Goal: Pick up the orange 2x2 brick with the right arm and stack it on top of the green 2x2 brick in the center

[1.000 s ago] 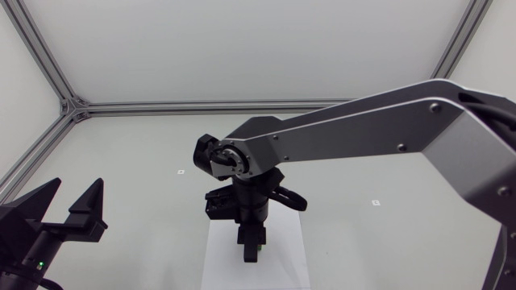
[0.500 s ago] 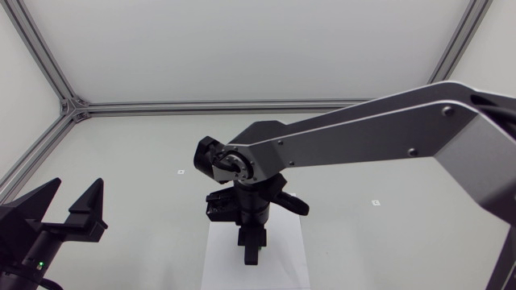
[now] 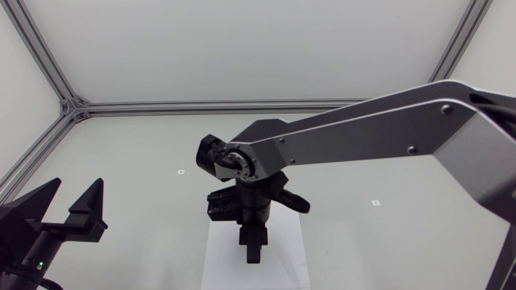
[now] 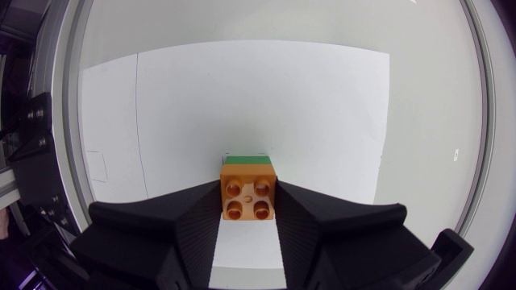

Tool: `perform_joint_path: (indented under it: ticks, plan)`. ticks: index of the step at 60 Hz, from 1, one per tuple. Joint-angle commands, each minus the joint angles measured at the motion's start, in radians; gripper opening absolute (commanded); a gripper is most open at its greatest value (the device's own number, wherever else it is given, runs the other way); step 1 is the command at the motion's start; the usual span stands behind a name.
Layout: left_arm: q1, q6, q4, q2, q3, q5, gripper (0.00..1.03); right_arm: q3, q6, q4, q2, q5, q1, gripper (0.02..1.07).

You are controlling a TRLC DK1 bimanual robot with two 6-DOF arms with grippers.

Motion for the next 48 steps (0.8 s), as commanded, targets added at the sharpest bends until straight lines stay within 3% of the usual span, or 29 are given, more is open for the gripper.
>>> perform_joint_path:
  ticks: [1,48]
  plan:
    - [0.004,0.013,-0.015,-0.008,-0.041,0.004,0.99,-0.075,-0.017,0.005,0.101,-0.019,0.006,0.08]
    - [0.004,0.013,-0.015,-0.008,-0.041,0.004,0.99,-0.053,0.023,-0.006,0.038,-0.025,0.025,0.08]
